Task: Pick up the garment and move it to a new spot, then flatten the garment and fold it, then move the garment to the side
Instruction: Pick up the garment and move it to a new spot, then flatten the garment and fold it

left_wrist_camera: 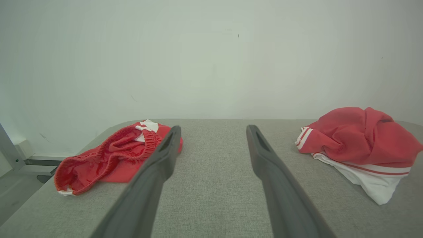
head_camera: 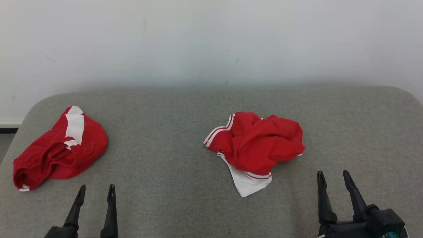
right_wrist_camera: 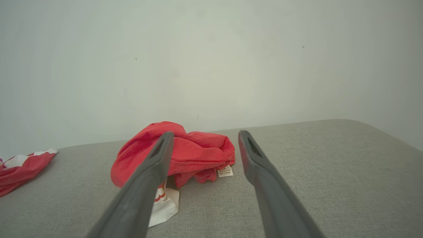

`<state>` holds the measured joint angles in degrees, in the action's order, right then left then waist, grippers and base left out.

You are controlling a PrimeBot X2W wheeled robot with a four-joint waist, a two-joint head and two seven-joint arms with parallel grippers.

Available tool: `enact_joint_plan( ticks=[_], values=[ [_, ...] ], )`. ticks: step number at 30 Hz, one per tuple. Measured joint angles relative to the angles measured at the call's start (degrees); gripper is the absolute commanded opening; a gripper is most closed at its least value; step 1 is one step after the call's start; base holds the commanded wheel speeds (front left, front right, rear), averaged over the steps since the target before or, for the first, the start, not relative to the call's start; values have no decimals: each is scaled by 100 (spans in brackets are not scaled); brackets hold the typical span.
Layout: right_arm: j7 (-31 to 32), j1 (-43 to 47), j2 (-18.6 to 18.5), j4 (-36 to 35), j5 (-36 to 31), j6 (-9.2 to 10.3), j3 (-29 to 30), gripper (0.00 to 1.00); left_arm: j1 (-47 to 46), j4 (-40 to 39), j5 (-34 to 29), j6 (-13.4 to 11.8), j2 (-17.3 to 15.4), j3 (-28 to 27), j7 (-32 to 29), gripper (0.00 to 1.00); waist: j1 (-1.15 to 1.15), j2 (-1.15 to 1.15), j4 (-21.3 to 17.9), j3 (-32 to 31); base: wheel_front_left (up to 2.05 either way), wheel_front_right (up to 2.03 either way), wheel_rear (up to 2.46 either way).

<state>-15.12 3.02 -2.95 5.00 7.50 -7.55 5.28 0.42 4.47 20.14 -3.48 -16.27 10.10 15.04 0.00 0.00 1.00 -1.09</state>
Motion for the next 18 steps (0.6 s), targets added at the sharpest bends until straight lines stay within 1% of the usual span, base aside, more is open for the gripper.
enact_joint_plan(
  ticks=[2, 9, 18],
  values=[
    [0, 24, -1, 22, -1, 0, 10, 100, 58, 8, -18, 42, 22, -29, 0, 100, 0, 0, -20, -26, 0, 0, 0],
    [-1, 82, -1, 98, -22, 0, 16, 100, 203, 73, -118, 56, 137, -120, 0, 100, 0, 0, -75, -95, 0, 0, 0],
    [0, 156, -1, 137, -57, 0, 59, 100, 258, 227, -425, 104, 172, -164, 0, 100, 0, 0, -9, -143, 0, 0, 0]
  ],
)
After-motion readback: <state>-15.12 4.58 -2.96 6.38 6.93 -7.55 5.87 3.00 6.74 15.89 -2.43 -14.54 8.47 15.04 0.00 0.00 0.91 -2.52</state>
